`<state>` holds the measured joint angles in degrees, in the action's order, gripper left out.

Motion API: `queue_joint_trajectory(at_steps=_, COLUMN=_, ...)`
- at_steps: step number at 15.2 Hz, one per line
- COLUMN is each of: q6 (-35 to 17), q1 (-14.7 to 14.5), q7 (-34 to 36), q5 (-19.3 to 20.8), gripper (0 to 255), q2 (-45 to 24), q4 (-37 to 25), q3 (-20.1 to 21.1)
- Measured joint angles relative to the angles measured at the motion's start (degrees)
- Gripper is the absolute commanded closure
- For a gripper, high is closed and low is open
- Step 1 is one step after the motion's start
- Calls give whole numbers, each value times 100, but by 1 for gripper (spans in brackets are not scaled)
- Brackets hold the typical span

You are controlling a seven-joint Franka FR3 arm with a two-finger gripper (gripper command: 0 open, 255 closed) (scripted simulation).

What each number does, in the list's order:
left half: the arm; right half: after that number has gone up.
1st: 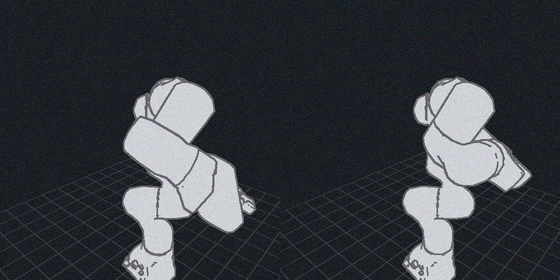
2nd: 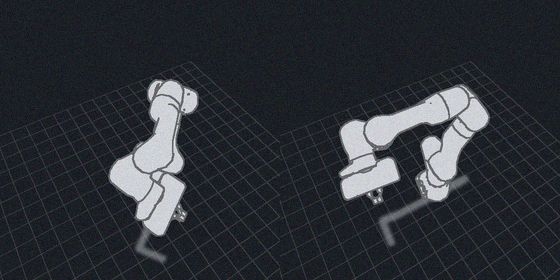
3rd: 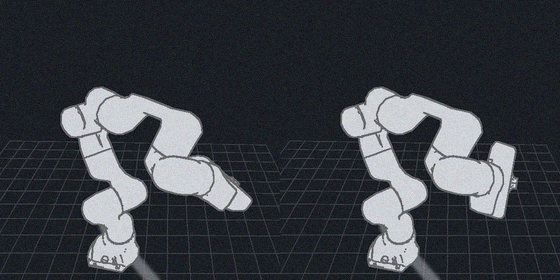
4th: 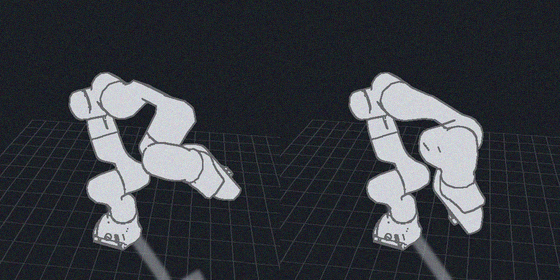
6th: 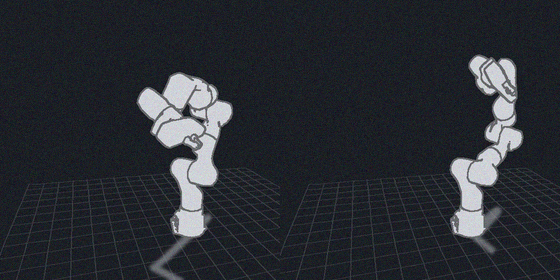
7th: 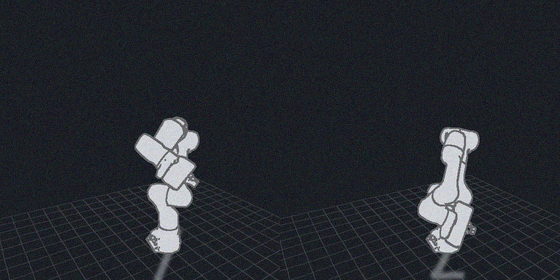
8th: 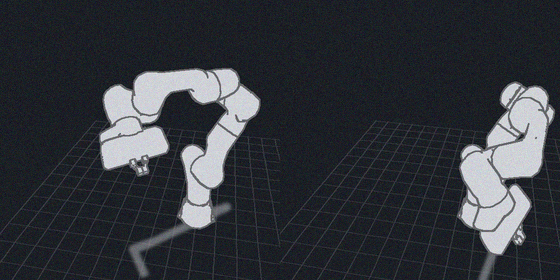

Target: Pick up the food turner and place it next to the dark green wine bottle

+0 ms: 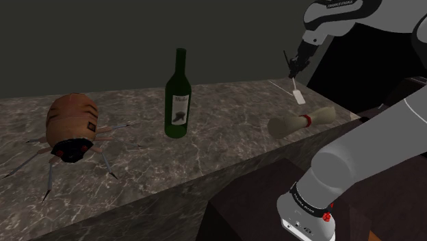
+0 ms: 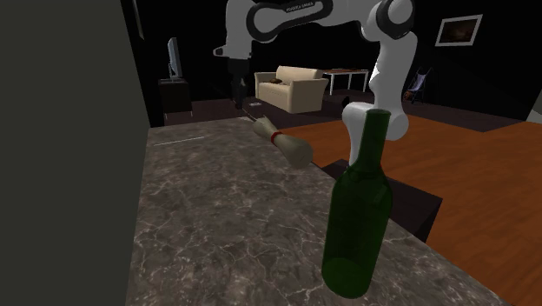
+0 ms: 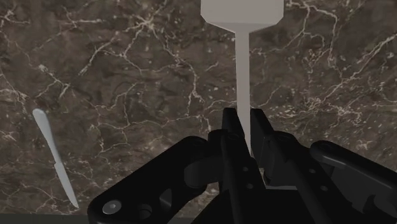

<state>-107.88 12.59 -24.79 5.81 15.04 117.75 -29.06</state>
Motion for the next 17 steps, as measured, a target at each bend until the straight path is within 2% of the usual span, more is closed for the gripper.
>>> queue_joint_trajectory(at_steps=17, q6=1322, q1=-58, q7=-31, q5=-91, gripper=255, q2=-121, q4=-1433, q3=61)
